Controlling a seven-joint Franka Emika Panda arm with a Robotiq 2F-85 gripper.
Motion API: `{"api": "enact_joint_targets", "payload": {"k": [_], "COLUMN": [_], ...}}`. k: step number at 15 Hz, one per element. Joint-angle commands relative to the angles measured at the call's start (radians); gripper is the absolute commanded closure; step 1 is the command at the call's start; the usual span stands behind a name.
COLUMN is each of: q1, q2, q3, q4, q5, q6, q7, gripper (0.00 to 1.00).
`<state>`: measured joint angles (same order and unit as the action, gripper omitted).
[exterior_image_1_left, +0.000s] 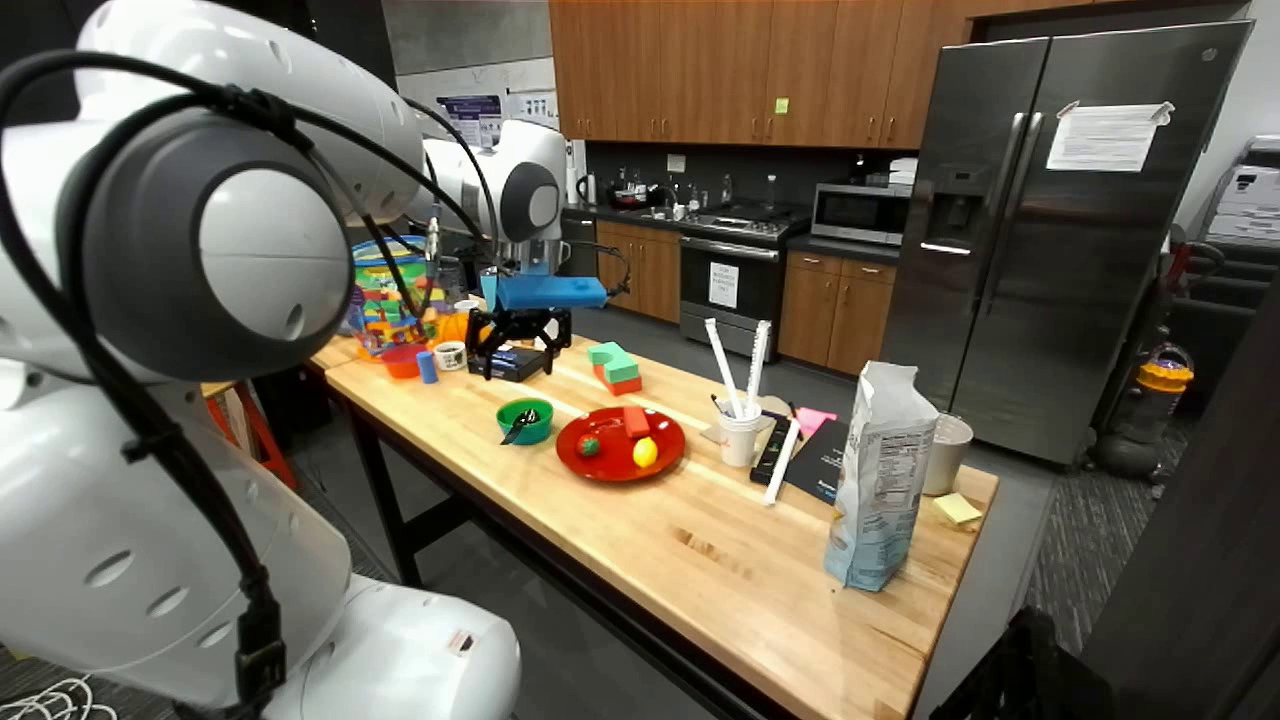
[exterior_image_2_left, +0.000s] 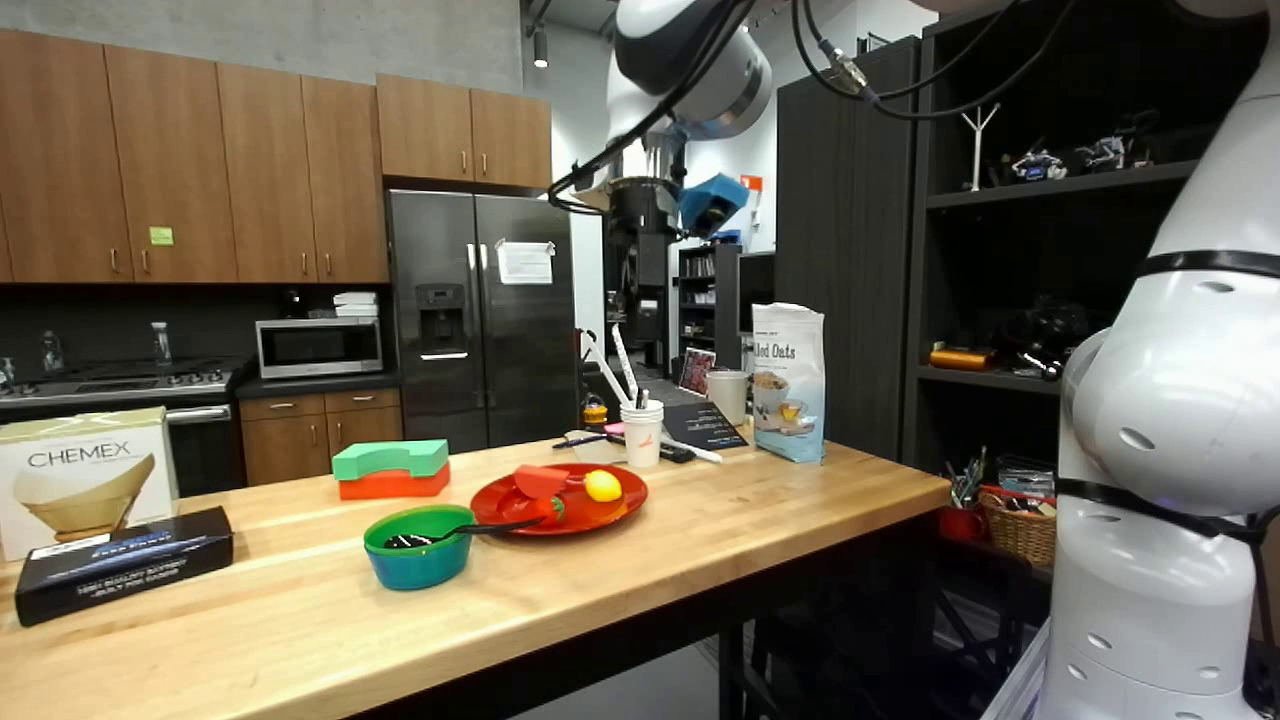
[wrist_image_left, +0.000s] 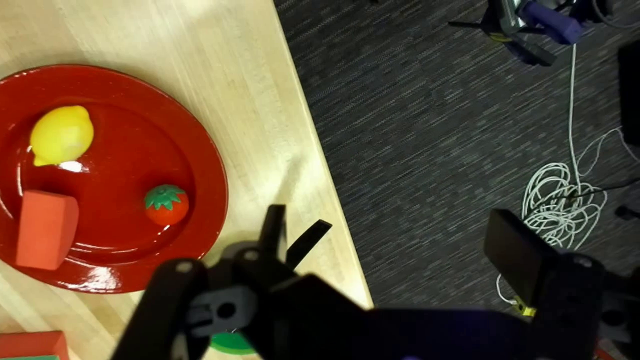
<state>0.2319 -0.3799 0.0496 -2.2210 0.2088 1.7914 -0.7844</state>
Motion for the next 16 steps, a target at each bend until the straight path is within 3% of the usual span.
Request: {"api": "enact_joint_targets", "payload": {"k": [1,2,3,10,16], "q1": [0.005,0.015,-0.003,-0.003,0.001], "q2": [0.021,0.020,0.009,0.012,0.028], "q3": [-0.009,-0.019,0.003,0.002,0.020], "q4": [0.033,0.033,0.009,0.012,-0.004], "q5": [-0.003,0.018,0.004,0.008,0.029], "q6": [-0.058,-0.071,-0.035,-0.050,0.201], "q7": [-0.068,-0.132,-0.062,-0.116,-0.078], "gripper": [0.00,0.00,0.00,0.00,0.00]}}
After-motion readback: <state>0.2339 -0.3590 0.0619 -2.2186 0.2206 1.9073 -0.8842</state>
